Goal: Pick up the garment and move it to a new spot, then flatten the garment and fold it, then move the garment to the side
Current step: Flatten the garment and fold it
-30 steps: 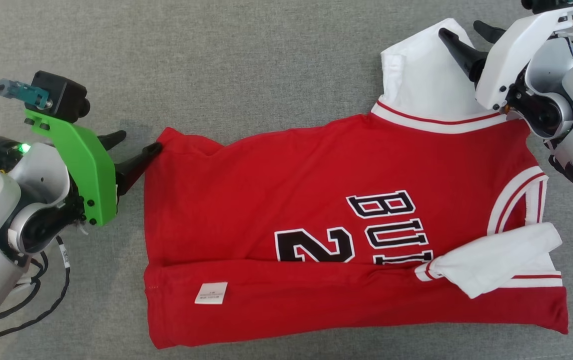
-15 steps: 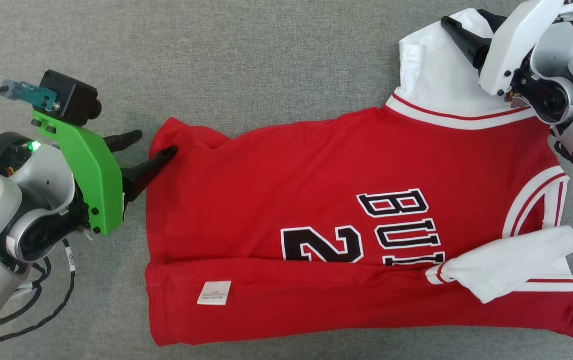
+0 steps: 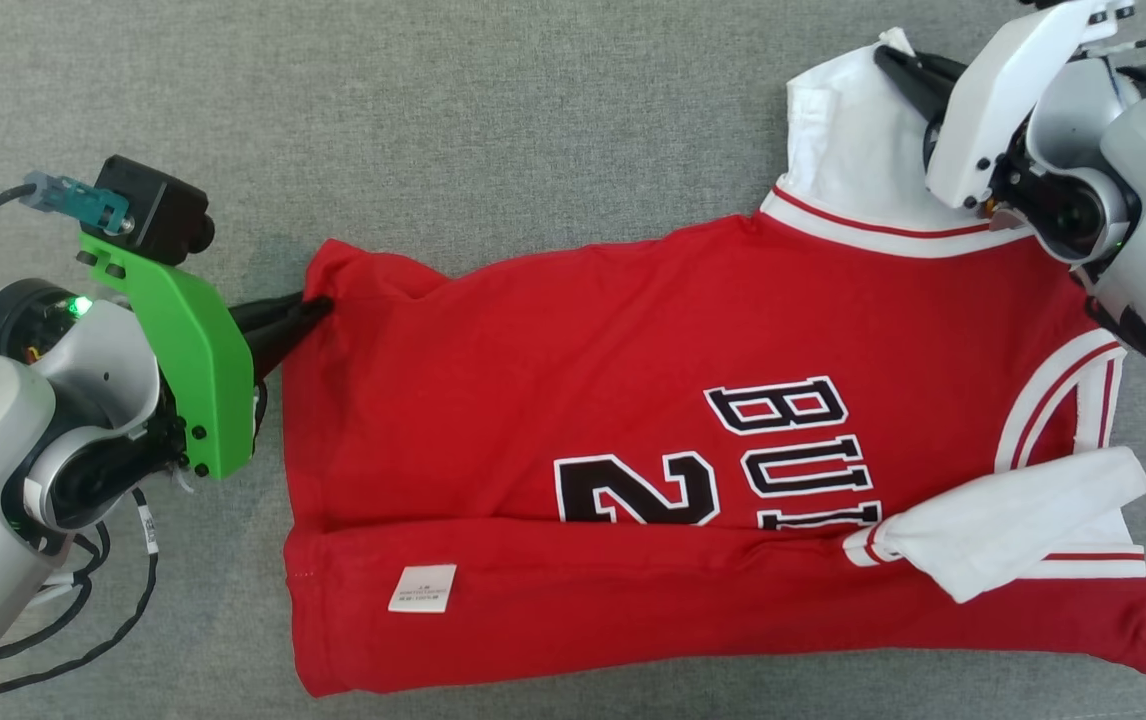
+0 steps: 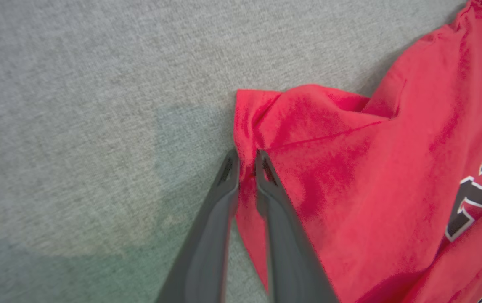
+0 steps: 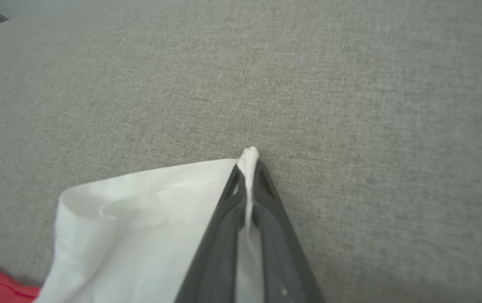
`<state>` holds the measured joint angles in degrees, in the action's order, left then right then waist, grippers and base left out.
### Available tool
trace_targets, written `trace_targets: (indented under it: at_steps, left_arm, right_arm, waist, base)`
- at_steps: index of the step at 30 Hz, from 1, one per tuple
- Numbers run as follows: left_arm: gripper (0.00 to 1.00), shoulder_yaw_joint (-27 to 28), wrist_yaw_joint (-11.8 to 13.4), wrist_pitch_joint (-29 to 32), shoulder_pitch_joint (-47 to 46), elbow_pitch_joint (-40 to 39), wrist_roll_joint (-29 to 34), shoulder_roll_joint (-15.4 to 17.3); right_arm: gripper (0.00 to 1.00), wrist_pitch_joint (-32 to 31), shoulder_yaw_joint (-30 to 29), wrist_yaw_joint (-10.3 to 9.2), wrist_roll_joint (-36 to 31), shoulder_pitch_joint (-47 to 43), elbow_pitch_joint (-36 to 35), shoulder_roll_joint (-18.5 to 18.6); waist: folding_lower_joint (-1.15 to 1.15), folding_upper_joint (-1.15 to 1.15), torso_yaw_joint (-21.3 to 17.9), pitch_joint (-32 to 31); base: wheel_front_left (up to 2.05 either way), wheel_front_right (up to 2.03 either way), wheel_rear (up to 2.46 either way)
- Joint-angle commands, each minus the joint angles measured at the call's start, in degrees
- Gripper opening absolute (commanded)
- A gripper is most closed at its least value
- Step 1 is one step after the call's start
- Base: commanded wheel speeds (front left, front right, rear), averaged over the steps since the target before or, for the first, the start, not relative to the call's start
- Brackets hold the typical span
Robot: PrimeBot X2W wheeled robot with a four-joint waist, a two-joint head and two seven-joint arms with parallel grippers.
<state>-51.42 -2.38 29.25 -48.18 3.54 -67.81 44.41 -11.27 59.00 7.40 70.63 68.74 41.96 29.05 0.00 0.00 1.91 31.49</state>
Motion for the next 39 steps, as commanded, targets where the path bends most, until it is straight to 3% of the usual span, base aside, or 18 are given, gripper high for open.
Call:
trace_targets:
  at_steps: [1,18,28,35,39]
  left_arm:
    - [0.00,0.03,-0.12,-0.38,0.62,0.34,-0.17,-0.12]
    - [0.00,1.76,0.98,-1.39,4.38,2.82,-4.14,2.00]
    - [0.00,0.83,2.37,3.82,3.28,7.07,-6.40,2.05]
    - [0.00,0.32,1.61,5.04,4.46,9.17,-7.79,1.43]
    - [0.00,-0.16,1.19,6.53,5.59,8.93,-9.01,1.74]
  right_arm:
    - [0.00,0.43,1.62,0.17,0.62,-2.36,-0.08,-0.64]
    - [0.00,10.46,3.89,0.11,4.53,-1.78,1.34,2.04]
    - [0.00,11.09,7.13,0.11,6.51,-2.82,2.60,2.16]
    - [0.00,10.70,8.87,0.11,8.73,-4.24,1.60,2.25]
    - [0.00,8.44,10.23,0.11,10.20,-5.33,-1.23,4.17]
  waist:
    - [0.00,0.00,-0.05,-0.90]
    - [0.00,0.00,-2.27,-8.30]
    - [0.00,0.00,-3.59,-12.84]
    - [0.00,0.00,-4.13,-15.74]
    - [0.00,0.00,-4.54,-17.96]
  base:
    - [0.00,0.00,0.00]
    - [0.00,0.00,0.00]
    - [0.00,0.00,0.00]
    - [0.00,0.00,0.00]
    - [0.00,0.00,0.00]
